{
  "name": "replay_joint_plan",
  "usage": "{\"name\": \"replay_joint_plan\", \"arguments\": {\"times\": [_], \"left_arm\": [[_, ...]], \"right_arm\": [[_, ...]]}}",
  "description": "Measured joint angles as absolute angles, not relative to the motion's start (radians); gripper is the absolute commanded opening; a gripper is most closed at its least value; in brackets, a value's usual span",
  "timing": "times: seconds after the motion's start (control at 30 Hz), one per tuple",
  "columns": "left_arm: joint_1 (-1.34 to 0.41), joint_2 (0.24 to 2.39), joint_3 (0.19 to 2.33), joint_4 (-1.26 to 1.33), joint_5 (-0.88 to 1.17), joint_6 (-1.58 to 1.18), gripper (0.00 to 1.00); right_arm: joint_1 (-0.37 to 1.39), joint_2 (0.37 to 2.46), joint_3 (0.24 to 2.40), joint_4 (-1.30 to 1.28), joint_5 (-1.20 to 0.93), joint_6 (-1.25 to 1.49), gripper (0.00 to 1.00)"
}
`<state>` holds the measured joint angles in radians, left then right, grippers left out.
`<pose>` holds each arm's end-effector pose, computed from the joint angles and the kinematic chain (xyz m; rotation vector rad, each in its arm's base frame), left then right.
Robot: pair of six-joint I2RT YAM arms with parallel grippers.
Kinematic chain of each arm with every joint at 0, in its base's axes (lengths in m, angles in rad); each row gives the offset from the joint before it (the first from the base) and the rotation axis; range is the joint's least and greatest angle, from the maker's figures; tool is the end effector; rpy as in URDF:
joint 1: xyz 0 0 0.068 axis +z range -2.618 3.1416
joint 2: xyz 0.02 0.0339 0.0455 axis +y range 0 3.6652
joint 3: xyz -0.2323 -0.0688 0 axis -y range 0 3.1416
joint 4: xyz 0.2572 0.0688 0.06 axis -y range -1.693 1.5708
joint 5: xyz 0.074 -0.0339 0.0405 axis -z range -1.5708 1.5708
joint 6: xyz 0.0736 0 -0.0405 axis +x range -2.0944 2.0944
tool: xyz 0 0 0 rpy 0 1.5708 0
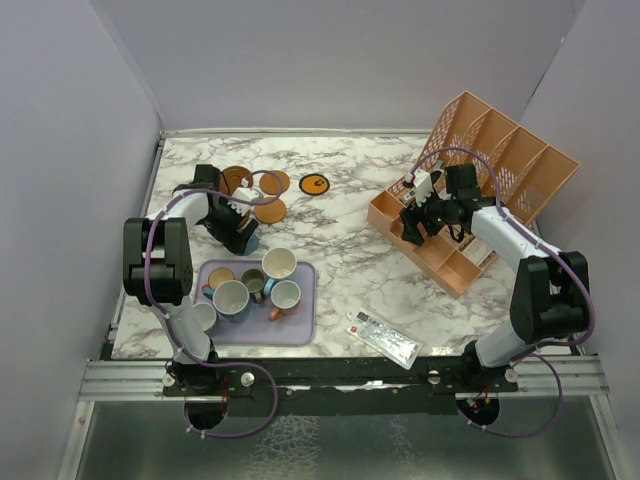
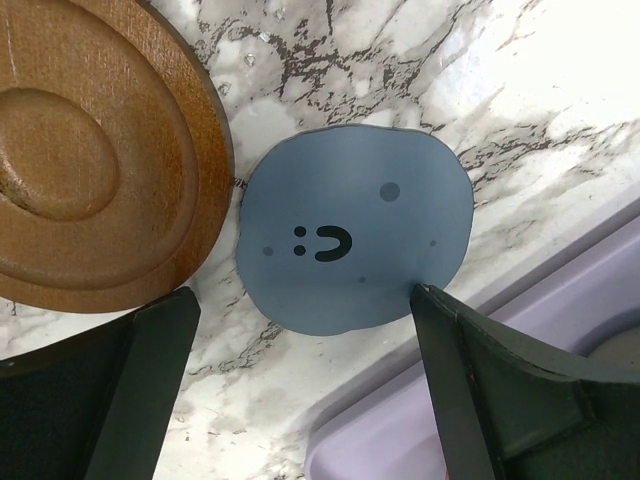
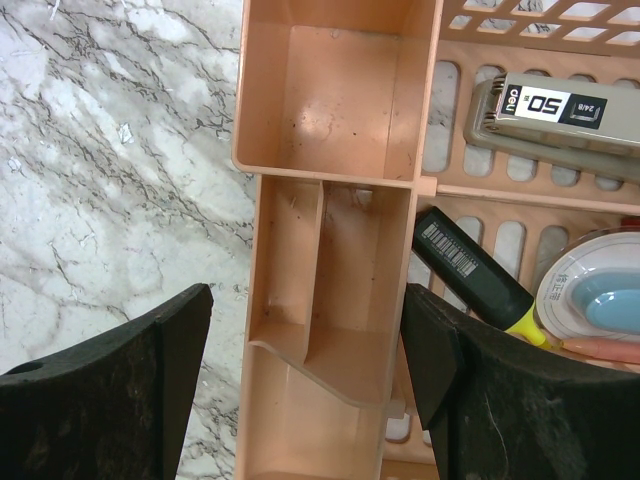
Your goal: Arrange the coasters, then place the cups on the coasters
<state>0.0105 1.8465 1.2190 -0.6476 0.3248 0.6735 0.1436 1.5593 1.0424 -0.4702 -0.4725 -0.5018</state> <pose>0.3688 -0.0196 0.0971 0.9558 2.5713 -0.2863 0.3391 0.0829 0.1544 -0.9462 2.2702 0.4498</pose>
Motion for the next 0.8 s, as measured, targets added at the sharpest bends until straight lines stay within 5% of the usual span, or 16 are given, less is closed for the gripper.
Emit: {"name": "replay_joint_plan", "arguments": {"times": [0.8], "left_arm": [[-0.177,1.818,1.174,-0.623,0.32,0.662,0.71]], "right_arm": [[0.144,1.559,1.042,-0.471,-0.472,-0.502,0.76]]}}
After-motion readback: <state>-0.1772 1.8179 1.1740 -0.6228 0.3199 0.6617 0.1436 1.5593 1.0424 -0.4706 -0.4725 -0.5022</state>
